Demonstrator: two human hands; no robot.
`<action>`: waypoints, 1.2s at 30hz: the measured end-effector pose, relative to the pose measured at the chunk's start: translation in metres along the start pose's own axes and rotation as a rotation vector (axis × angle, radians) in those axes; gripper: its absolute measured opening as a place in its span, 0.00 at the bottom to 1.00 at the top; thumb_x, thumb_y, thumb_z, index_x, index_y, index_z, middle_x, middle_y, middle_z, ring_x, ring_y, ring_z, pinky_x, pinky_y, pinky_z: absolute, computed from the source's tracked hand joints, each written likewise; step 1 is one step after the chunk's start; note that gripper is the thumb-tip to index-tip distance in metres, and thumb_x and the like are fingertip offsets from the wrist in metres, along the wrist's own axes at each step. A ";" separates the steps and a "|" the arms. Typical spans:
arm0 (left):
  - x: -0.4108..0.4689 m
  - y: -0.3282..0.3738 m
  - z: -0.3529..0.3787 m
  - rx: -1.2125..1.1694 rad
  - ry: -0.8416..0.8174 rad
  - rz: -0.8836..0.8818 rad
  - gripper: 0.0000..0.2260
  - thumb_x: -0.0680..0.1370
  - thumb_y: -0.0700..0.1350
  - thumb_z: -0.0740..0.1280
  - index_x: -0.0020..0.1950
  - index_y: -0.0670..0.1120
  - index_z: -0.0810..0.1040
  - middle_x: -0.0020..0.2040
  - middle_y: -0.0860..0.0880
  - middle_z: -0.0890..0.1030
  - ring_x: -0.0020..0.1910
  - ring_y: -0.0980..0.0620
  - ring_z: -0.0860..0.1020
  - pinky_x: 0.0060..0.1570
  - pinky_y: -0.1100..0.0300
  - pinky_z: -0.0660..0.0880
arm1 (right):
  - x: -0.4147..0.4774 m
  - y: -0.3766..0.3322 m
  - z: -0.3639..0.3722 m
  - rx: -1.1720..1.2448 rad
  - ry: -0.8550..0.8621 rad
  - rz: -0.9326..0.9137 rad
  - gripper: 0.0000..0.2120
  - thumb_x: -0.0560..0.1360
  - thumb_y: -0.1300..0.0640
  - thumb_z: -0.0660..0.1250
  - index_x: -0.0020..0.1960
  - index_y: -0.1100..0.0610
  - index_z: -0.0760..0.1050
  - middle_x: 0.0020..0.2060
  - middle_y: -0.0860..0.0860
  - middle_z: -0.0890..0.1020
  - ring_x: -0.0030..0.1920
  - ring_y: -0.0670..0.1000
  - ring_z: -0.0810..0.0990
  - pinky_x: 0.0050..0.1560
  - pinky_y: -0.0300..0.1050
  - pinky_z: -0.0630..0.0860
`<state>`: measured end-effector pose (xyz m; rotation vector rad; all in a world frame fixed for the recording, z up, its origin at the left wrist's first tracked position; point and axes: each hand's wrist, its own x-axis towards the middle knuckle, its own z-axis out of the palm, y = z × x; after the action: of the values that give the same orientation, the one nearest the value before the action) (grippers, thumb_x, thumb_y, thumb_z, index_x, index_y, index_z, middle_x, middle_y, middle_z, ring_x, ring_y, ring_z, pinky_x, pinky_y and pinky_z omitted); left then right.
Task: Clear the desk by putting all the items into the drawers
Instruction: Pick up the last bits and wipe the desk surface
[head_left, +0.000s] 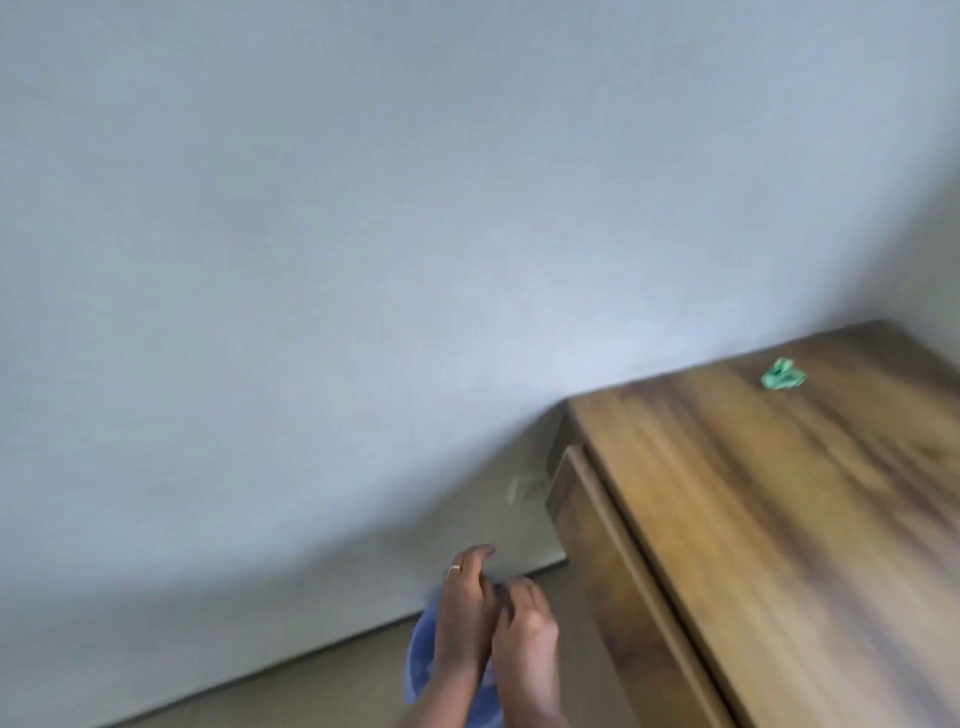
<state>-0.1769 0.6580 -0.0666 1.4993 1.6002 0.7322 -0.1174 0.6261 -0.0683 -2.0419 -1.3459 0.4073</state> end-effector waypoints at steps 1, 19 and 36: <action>0.008 0.017 -0.004 0.008 0.010 0.079 0.28 0.67 0.49 0.47 0.57 0.46 0.79 0.55 0.46 0.82 0.56 0.48 0.79 0.54 0.66 0.68 | 0.006 -0.006 -0.013 0.016 0.005 -0.023 0.12 0.65 0.59 0.57 0.36 0.58 0.80 0.33 0.54 0.83 0.30 0.50 0.82 0.34 0.36 0.71; 0.103 0.262 0.065 0.354 -0.270 0.620 0.19 0.79 0.40 0.60 0.71 0.46 0.67 0.70 0.48 0.69 0.68 0.51 0.70 0.65 0.61 0.71 | 0.186 0.017 -0.225 -0.315 0.173 0.099 0.15 0.78 0.67 0.57 0.62 0.62 0.74 0.64 0.56 0.72 0.59 0.57 0.75 0.55 0.46 0.74; 0.140 0.314 0.170 0.378 -0.423 0.531 0.23 0.79 0.38 0.57 0.75 0.46 0.62 0.73 0.48 0.66 0.73 0.54 0.63 0.72 0.65 0.56 | 0.293 0.098 -0.254 -0.411 0.003 0.025 0.15 0.80 0.54 0.57 0.66 0.51 0.69 0.64 0.49 0.71 0.65 0.53 0.66 0.66 0.44 0.67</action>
<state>0.1352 0.8172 0.0898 2.2274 1.0590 0.3507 0.2218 0.7758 0.0813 -2.3893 -1.4995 0.1436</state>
